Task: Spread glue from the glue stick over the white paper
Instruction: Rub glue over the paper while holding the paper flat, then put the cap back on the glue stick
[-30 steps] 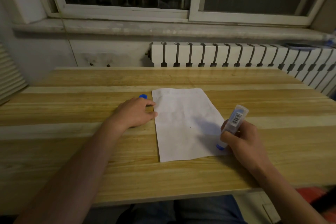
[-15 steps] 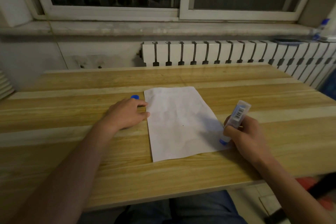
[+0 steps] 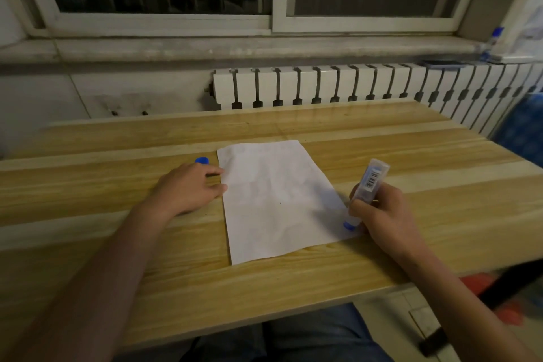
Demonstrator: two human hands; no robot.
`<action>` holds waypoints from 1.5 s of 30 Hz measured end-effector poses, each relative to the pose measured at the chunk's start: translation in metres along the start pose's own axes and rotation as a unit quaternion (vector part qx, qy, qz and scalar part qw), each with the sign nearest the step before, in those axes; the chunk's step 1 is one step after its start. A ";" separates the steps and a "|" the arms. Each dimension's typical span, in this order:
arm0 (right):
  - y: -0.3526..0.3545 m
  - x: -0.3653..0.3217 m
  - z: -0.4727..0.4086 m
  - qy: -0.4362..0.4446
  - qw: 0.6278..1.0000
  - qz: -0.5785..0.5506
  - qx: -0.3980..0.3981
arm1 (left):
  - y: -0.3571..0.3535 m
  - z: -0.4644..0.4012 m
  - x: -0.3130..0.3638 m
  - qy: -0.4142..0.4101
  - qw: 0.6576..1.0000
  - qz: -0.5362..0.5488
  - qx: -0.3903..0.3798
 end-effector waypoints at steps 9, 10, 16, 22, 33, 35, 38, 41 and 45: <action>-0.007 -0.006 -0.002 0.013 1.000 0.015 0.006 | 0.000 0.002 0.000 0.002 1.000 0.004 -0.004; -0.009 -0.007 -0.003 0.014 1.000 0.014 0.006 | 0.001 0.002 0.000 0.002 1.000 0.005 -0.004; -0.027 -0.022 -0.011 0.027 1.000 0.012 -0.012 | 0.002 0.004 0.003 0.004 1.000 -0.003 -0.011; -0.053 -0.059 -0.032 0.093 0.994 0.032 -0.051 | 0.001 0.003 0.002 0.007 1.000 -0.018 -0.017; -0.086 -0.105 -0.084 0.119 0.990 -0.045 -0.053 | -0.002 0.002 -0.002 0.009 0.999 -0.030 -0.017; -0.092 -0.102 -0.095 0.105 0.990 -0.073 -0.053 | -0.003 0.003 -0.002 0.013 0.999 -0.037 -0.016; -0.103 -0.087 -0.110 0.073 0.989 -0.122 -0.053 | -0.002 0.005 -0.001 0.011 0.999 -0.028 -0.014; -0.114 -0.067 -0.117 0.020 0.981 -0.185 -0.050 | 0.000 0.007 0.000 0.004 1.000 0.000 -0.004; -0.122 -0.044 -0.118 -0.044 0.969 -0.237 -0.056 | 0.008 0.009 0.001 0.001 0.996 0.060 0.060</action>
Point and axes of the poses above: each hand's wrist, its own z-axis away from the middle knuckle, its own y-axis out of the back of the hand, x = y × z, the point moved 3 cm from there along -z, towards the middle knuckle, and after that the axes turned 5 degrees about -x, right-handed, at the moved point
